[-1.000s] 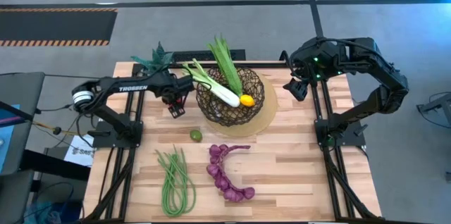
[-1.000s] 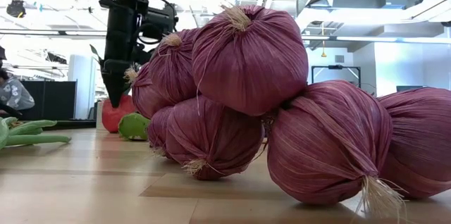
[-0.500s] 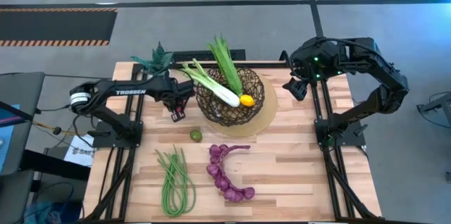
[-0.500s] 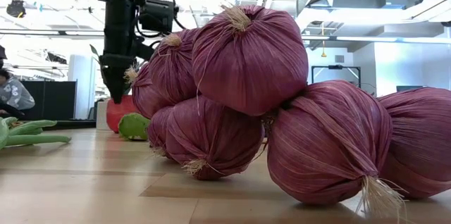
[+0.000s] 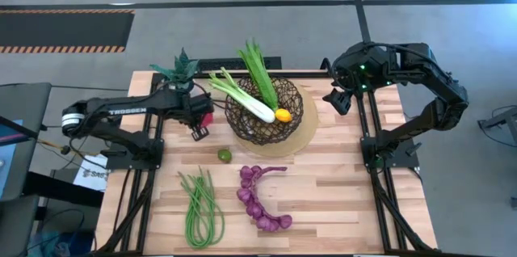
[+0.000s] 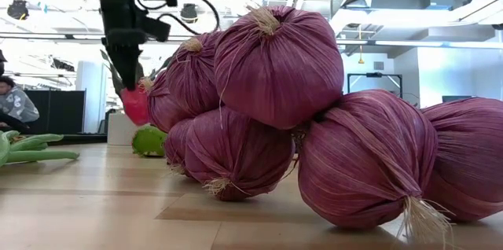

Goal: Build produce basket
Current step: Put the bell pepper into the basket

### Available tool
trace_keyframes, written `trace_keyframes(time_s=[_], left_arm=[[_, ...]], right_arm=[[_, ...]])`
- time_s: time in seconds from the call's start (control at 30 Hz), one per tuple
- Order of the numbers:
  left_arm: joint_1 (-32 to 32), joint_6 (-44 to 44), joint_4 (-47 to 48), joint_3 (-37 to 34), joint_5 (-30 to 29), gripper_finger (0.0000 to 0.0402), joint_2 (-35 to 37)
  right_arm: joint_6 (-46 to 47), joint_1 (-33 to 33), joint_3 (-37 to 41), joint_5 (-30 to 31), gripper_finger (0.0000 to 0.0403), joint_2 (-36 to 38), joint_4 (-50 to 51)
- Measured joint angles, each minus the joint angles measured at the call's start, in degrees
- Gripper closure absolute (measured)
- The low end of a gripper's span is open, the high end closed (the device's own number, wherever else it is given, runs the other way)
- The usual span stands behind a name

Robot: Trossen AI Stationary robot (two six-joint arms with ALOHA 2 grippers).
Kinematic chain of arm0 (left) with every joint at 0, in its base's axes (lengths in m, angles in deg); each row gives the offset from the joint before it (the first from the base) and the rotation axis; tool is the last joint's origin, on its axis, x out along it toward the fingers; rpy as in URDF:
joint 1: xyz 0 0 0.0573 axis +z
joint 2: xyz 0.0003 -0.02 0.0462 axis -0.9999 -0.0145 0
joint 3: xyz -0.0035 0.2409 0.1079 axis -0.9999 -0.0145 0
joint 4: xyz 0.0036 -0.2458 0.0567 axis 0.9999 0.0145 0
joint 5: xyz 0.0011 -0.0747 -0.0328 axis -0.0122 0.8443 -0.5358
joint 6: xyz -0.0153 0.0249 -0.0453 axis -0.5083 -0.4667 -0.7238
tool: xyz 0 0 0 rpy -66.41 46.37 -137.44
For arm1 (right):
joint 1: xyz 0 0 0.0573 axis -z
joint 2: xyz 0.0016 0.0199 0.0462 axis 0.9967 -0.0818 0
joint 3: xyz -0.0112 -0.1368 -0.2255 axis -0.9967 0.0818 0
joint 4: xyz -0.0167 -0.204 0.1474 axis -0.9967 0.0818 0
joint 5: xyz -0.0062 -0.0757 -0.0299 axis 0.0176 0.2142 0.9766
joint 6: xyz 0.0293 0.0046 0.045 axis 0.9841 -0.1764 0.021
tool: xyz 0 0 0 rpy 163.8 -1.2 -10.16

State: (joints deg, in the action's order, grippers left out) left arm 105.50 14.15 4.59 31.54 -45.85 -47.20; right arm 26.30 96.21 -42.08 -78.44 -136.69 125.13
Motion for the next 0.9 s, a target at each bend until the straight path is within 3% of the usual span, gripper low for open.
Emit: trace_keyframes(time_s=[0.2,0.47,0.67,0.9], left_arm=[[-2.3,-2.7,0.3,2.1,-1.8,0.0401,6.3],[-5.1,0.9,1.3,15.2,-8.0,0.0401,8.5],[-6.2,6.7,0.8,26.0,-9.0,0.0401,3.1],[-6.2,14.5,0.8,35.2,-6.3,0.0401,-9.3]], right_arm=[[0.0,0.0,0.0,0.0,0.0085,0.0,-0.1],[0.0,0.0,0.0,0.0,0.0085,0.0,-0.3],[0.0,0.0,0.0,0.0,0.0085,0.0,-0.3],[-0.3,0.0,0.0,0.1,0.0085,0.0,-0.3]])
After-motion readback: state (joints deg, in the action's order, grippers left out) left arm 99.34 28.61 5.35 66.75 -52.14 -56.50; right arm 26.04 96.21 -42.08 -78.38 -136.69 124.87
